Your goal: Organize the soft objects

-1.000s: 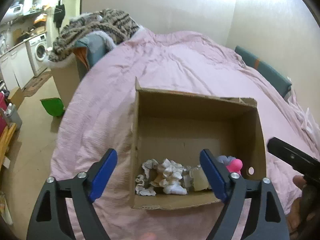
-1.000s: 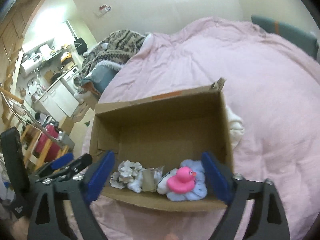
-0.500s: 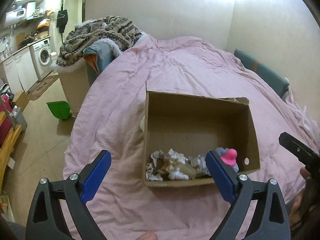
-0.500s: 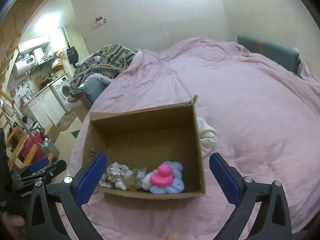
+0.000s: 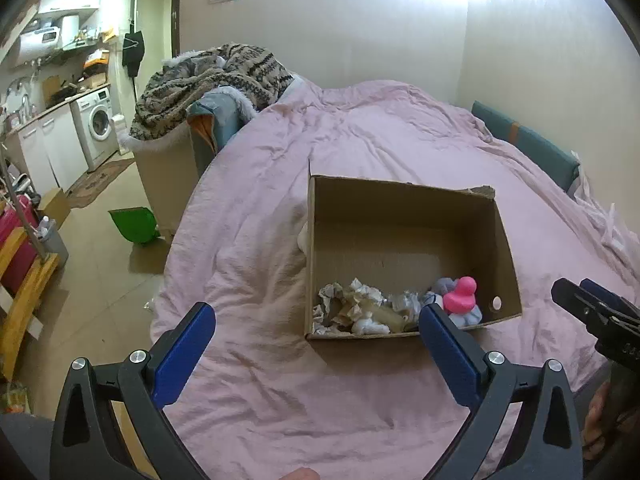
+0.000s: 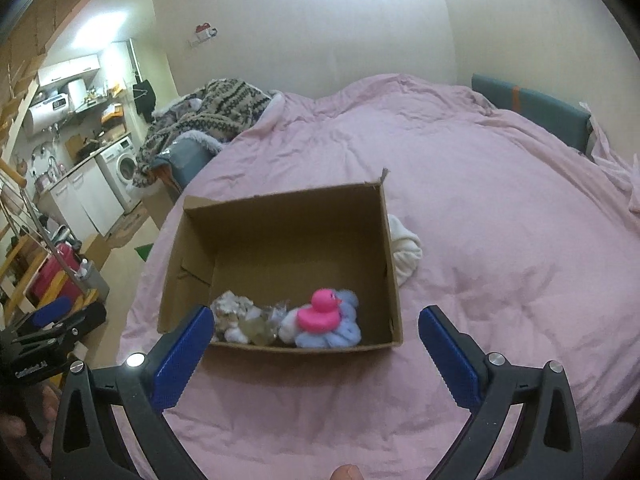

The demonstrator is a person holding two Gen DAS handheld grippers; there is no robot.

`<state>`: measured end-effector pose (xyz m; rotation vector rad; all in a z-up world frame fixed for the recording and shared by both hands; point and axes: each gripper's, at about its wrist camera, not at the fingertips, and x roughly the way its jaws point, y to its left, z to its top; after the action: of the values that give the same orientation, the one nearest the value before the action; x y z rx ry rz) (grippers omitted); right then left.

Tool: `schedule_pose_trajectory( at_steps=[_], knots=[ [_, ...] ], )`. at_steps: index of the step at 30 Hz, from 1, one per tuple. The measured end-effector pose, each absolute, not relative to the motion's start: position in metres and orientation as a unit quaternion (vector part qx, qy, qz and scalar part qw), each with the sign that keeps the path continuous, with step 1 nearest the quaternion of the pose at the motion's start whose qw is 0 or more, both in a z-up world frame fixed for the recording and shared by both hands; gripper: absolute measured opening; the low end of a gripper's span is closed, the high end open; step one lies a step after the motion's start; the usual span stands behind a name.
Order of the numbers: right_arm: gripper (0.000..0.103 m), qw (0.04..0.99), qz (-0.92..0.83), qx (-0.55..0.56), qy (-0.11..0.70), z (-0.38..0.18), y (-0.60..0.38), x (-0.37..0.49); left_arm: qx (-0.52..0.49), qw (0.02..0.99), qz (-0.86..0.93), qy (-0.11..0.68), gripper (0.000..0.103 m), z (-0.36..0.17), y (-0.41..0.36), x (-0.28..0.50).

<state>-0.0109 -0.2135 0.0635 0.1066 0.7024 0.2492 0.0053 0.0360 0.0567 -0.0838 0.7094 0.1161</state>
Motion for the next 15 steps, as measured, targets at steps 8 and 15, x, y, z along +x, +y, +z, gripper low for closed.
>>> schedule_pose_trajectory(
  at_steps=[8,15],
  knots=[
    [0.103,0.928,0.099,0.043,0.356,0.043,-0.206,-0.005,-0.044,0.932,0.057,0.356,0.102,0.042,0.033,0.019],
    [0.103,0.928,0.093,0.024,0.361,0.035,-0.198,0.003,-0.048,0.928,0.061,0.366,0.102,0.035,0.034,0.028]
  ],
)
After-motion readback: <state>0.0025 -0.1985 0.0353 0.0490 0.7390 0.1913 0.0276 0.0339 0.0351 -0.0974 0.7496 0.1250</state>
